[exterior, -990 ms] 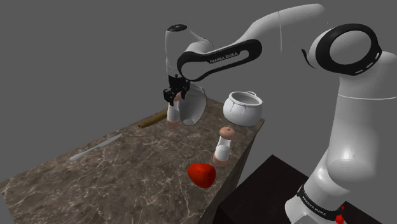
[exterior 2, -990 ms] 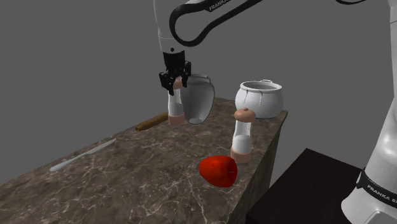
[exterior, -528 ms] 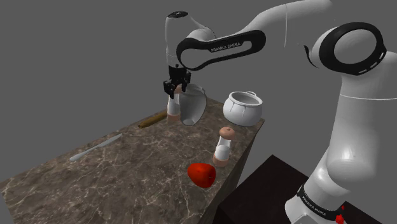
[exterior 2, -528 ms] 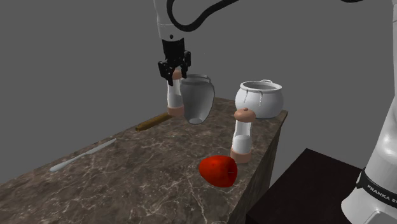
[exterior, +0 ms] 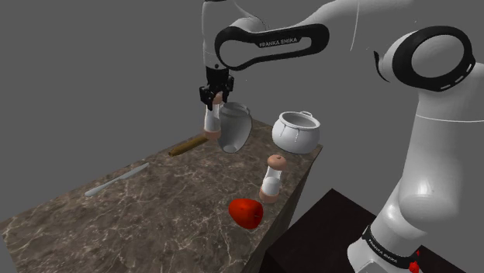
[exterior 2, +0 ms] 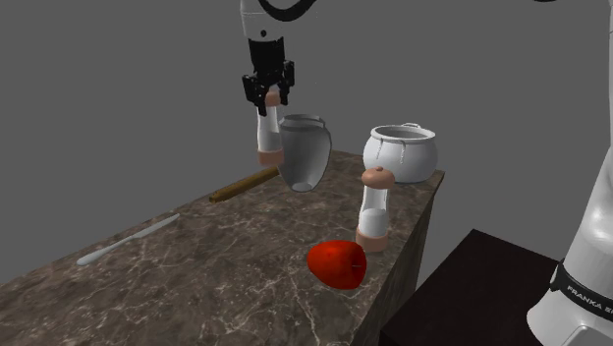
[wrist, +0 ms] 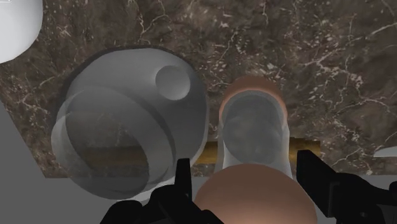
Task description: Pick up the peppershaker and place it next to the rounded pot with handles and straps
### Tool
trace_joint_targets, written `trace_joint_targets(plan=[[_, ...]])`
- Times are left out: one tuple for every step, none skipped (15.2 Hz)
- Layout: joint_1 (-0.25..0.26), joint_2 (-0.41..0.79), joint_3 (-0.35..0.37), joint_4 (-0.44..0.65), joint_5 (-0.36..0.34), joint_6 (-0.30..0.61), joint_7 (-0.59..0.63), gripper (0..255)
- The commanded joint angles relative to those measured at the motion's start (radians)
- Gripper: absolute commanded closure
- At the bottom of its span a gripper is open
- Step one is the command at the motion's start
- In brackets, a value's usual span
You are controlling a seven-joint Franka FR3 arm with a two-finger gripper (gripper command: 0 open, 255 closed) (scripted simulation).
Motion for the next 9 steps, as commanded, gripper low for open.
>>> trace_joint_targets(plan=[[0.002, -0.001, 0.001, 0.025, 0.003, -0.025, -0.009, 255], [0.003, -0.001, 0.002, 0.039, 0.004, -0.037, -0.013, 255], [0.004, 0.0, 0.002, 0.053, 0.005, -0.05, -0.017, 255], [0.005, 0.001, 0.003, 0.067, 0.006, -0.063, -0.021, 255], [0.007, 0.002, 0.003, 0.081, 0.007, -0.076, -0.025, 255], [0.008, 0.003, 0.004, 0.096, 0.008, -0.089, -0.029, 255], [0.01, 0.004, 0.004, 0.112, 0.008, -0.103, -0.033, 255], [0.012, 0.006, 0.004, 0.127, 0.008, -0.116, -0.037, 255], [0.014, 0.008, 0.005, 0.144, 0.008, -0.13, -0.04, 255]])
